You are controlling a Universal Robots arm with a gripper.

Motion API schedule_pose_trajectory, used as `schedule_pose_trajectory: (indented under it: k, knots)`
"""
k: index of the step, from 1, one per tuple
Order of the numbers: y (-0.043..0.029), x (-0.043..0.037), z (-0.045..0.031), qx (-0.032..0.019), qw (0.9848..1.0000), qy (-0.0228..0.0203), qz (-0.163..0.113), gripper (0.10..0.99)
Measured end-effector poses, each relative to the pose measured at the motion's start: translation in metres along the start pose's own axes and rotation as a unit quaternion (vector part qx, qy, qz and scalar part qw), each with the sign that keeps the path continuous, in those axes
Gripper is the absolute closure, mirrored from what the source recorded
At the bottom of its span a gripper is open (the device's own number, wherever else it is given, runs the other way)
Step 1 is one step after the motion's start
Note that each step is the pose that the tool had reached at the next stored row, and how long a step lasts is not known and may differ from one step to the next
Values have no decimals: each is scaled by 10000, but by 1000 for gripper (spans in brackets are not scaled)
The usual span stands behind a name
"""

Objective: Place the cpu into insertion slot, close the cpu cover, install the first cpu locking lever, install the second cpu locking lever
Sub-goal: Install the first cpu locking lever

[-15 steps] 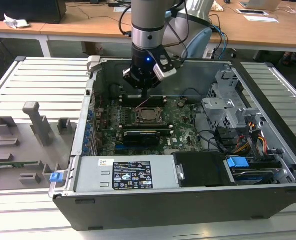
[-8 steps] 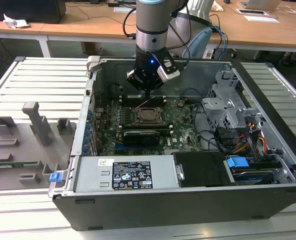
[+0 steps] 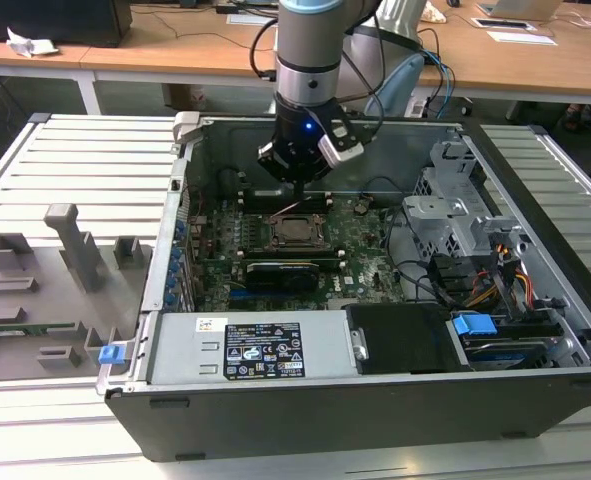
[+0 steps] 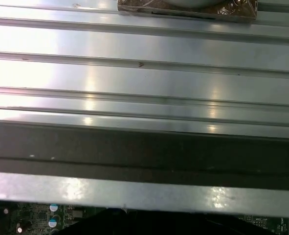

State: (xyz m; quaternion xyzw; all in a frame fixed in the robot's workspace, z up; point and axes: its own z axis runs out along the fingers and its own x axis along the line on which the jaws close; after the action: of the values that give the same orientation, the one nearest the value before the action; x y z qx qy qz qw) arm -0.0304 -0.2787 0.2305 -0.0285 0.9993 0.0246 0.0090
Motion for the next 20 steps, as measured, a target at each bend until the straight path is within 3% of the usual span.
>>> schedule_pose_trajectory:
  k: [9, 20]
  knots:
    - [-6, -85, 83, 1, 10000, 10, 1, 976]
    - [-8, -104, 152, 24, 10000, 22, 0, 976]
